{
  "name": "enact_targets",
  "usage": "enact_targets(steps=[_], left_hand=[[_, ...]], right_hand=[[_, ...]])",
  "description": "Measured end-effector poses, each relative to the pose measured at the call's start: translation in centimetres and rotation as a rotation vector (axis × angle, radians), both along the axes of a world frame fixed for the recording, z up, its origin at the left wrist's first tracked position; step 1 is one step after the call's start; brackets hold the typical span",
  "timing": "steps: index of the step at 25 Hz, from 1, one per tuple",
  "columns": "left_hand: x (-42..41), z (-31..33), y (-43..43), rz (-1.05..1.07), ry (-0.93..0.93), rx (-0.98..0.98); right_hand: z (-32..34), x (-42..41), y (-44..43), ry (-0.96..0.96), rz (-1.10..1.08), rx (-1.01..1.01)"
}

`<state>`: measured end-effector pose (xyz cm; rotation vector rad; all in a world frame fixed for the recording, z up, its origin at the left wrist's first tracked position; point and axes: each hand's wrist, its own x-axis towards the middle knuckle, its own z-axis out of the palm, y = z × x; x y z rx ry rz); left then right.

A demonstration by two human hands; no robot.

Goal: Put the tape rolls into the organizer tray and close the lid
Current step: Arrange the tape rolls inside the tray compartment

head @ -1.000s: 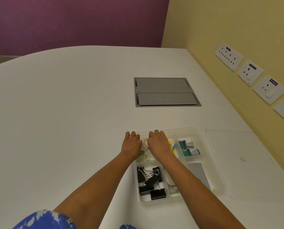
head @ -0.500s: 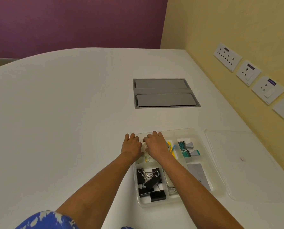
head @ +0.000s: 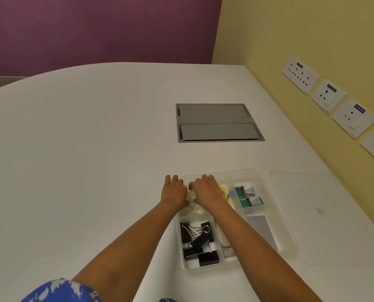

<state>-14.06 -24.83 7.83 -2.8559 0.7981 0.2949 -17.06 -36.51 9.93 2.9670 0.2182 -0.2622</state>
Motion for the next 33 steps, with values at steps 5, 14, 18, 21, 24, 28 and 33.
enact_targets(steps=[5, 14, 18, 21, 24, 28, 33], left_hand=[[-0.2, 0.0, 0.0, 0.007, -0.005, -0.012], [-1.0, 0.2, 0.3, 0.016, -0.023, -0.108], [-1.9, 0.6, 0.6, 0.042, -0.046, -0.248], [-2.6, 1.0, 1.1, 0.066, -0.046, -0.31], [-3.5, 1.6, 1.5, 0.08, -0.05, -0.346], [-4.9, 2.5, 2.3, 0.078, -0.061, -0.367], [-6.5, 3.3, 3.6, 0.054, -0.066, -0.379]], right_hand=[[0.1, 0.3, 0.1, -0.002, 0.005, -0.002], [-0.1, 0.2, -0.6, -0.089, -0.098, 0.242], [-0.1, -0.8, -1.3, -0.117, -0.186, 0.371], [0.2, -1.9, -1.5, -0.127, -0.215, 0.403], [0.6, -3.1, -1.4, -0.135, -0.229, 0.397], [1.1, -4.6, -0.8, -0.153, -0.251, 0.385], [1.3, -6.6, 0.1, -0.198, -0.284, 0.365]])
